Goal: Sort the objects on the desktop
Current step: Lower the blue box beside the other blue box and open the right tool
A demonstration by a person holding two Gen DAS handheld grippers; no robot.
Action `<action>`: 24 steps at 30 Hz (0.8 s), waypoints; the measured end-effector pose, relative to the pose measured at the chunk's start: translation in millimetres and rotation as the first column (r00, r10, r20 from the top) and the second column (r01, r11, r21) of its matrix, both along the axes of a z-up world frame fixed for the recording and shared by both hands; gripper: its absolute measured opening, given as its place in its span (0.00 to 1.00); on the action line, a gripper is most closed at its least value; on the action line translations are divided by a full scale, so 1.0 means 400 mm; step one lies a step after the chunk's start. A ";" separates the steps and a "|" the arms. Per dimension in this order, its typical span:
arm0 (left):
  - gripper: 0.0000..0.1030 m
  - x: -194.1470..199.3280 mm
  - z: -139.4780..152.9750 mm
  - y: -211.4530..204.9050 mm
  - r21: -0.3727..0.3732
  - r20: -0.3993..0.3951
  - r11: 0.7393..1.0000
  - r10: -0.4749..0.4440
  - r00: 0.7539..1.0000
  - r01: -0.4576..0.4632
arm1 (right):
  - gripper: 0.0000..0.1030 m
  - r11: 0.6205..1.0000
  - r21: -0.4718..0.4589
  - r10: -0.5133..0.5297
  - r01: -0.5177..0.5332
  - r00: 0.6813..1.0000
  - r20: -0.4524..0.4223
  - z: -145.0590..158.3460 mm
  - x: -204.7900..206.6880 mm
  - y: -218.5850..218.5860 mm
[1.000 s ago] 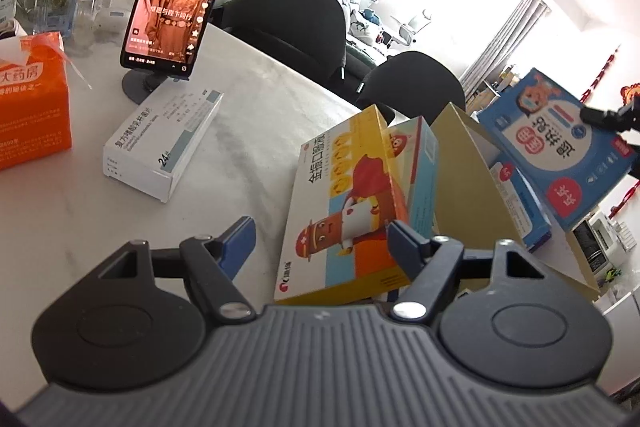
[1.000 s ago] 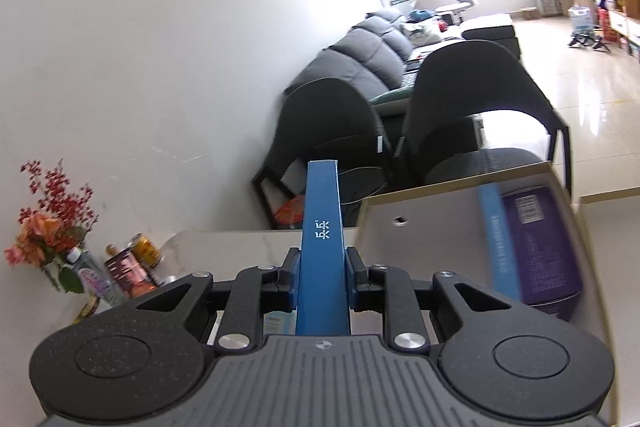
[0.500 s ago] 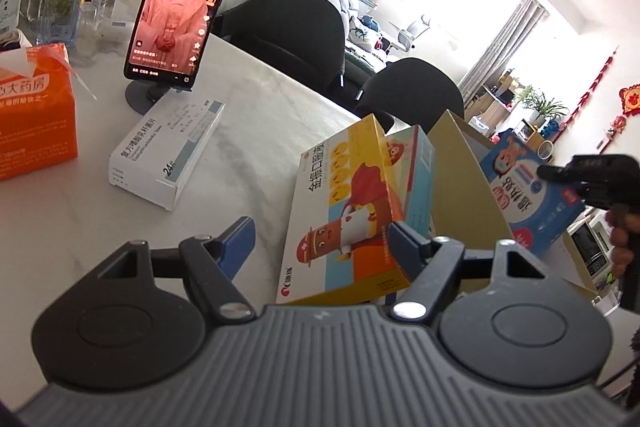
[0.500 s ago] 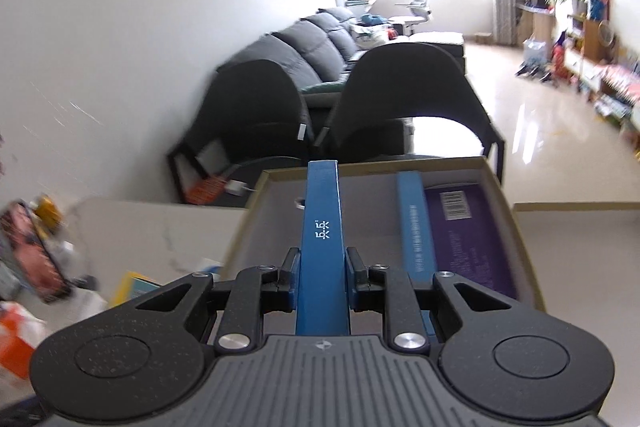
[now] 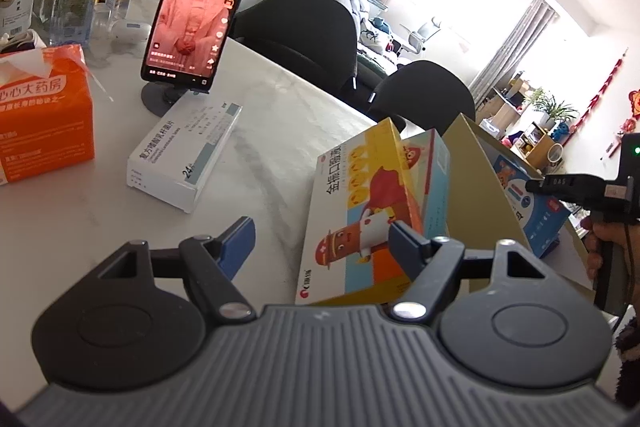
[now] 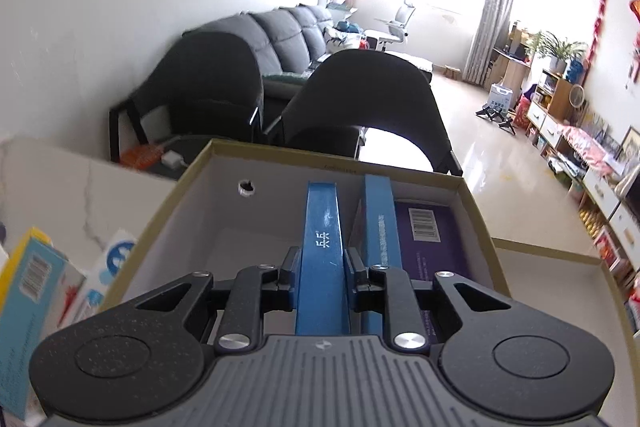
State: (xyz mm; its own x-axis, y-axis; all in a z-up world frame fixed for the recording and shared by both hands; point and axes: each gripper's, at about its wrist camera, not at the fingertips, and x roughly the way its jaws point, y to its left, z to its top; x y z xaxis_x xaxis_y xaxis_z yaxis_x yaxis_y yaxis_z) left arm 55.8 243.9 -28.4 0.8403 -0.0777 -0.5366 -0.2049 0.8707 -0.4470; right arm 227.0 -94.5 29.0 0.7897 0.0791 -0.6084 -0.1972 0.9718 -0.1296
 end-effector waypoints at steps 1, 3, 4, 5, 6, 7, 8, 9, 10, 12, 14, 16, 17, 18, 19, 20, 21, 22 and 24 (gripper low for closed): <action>0.72 0.000 0.000 -0.001 0.000 0.000 1.000 0.000 1.000 0.000 | 0.24 1.000 -0.010 0.009 -0.009 1.000 -0.017 0.000 0.003 0.001; 0.72 0.000 0.000 -0.002 0.001 -0.001 1.000 -0.001 1.000 0.001 | 0.24 0.999 -0.028 0.025 -0.027 0.998 -0.050 -0.001 0.008 0.003; 0.72 0.000 0.000 -0.002 0.001 -0.002 1.000 -0.001 1.000 0.001 | 0.24 0.999 -0.037 0.033 -0.036 0.997 -0.067 -0.001 0.011 0.003; 0.72 0.000 -0.001 -0.003 0.002 -0.002 1.000 -0.001 1.000 0.001 | 0.24 0.998 -0.046 0.041 -0.045 0.996 -0.083 -0.002 0.014 0.004; 0.72 0.000 -0.001 -0.003 0.002 -0.003 1.000 -0.002 1.000 0.002 | 0.24 0.997 -0.055 0.049 -0.055 0.994 -0.100 -0.002 0.016 0.005; 0.72 0.000 -0.001 -0.004 0.002 -0.003 1.000 -0.002 1.000 0.002 | 0.24 0.996 -0.063 0.057 -0.064 0.991 -0.117 -0.002 0.019 0.006; 0.72 0.000 -0.002 -0.005 0.002 -0.004 1.000 -0.003 1.000 0.003 | 0.24 0.995 -0.072 0.064 -0.074 0.989 -0.134 -0.003 0.022 0.007; 0.72 0.000 -0.003 -0.006 0.002 -0.005 1.000 -0.004 1.000 0.004 | 0.25 0.993 -0.080 0.071 -0.084 0.986 -0.151 -0.003 0.025 0.008; 0.72 0.001 -0.004 -0.007 0.002 -0.006 1.000 -0.005 1.000 0.005 | 0.25 0.992 -0.088 0.078 -0.094 0.983 -0.168 -0.003 0.027 0.009; 0.72 0.002 -0.006 -0.008 0.001 -0.008 1.000 -0.007 1.000 0.007 | 0.25 0.988 -0.103 0.092 -0.114 0.975 -0.202 -0.004 0.033 0.010; 0.72 0.003 -0.009 -0.009 0.001 -0.010 1.000 -0.008 1.000 0.008 | 0.26 0.986 -0.104 0.106 -0.132 0.967 -0.230 0.002 0.044 0.011; 0.72 0.003 -0.009 -0.010 0.002 -0.012 1.000 -0.008 1.000 0.008 | 0.26 0.983 -0.104 0.121 -0.151 0.960 -0.254 0.008 0.054 0.012; 0.72 0.003 -0.010 -0.009 0.002 -0.012 1.000 -0.007 1.000 0.007 | 0.26 0.981 -0.111 0.127 -0.159 0.958 -0.257 0.010 0.057 0.015; 0.72 0.004 -0.010 -0.008 0.002 -0.012 1.000 -0.006 1.000 0.006 | 0.26 0.979 -0.117 0.133 -0.168 0.957 -0.259 0.011 0.059 0.017; 0.72 0.004 -0.010 -0.007 0.001 -0.012 1.000 -0.004 1.000 0.004 | 0.26 0.978 -0.122 0.135 -0.170 0.957 -0.255 0.011 0.059 0.017; 0.72 0.004 -0.011 -0.006 0.001 -0.012 1.000 -0.002 1.000 0.002 | 0.25 0.979 -0.126 0.129 -0.163 0.961 -0.245 0.010 0.058 0.017; 0.72 0.005 -0.011 -0.005 0.000 -0.013 1.000 -0.002 1.000 0.002 | 0.25 0.980 -0.128 0.121 -0.154 0.965 -0.232 0.010 0.056 0.017; 0.72 0.006 -0.012 -0.005 0.000 -0.014 1.000 -0.002 1.000 0.002 | 0.24 0.981 -0.130 0.113 -0.143 0.970 -0.216 0.008 0.052 0.018; 0.72 0.008 -0.012 -0.006 0.000 -0.016 1.000 -0.004 1.000 0.004 | 0.24 0.984 -0.129 0.096 -0.120 0.979 -0.178 0.004 0.042 0.021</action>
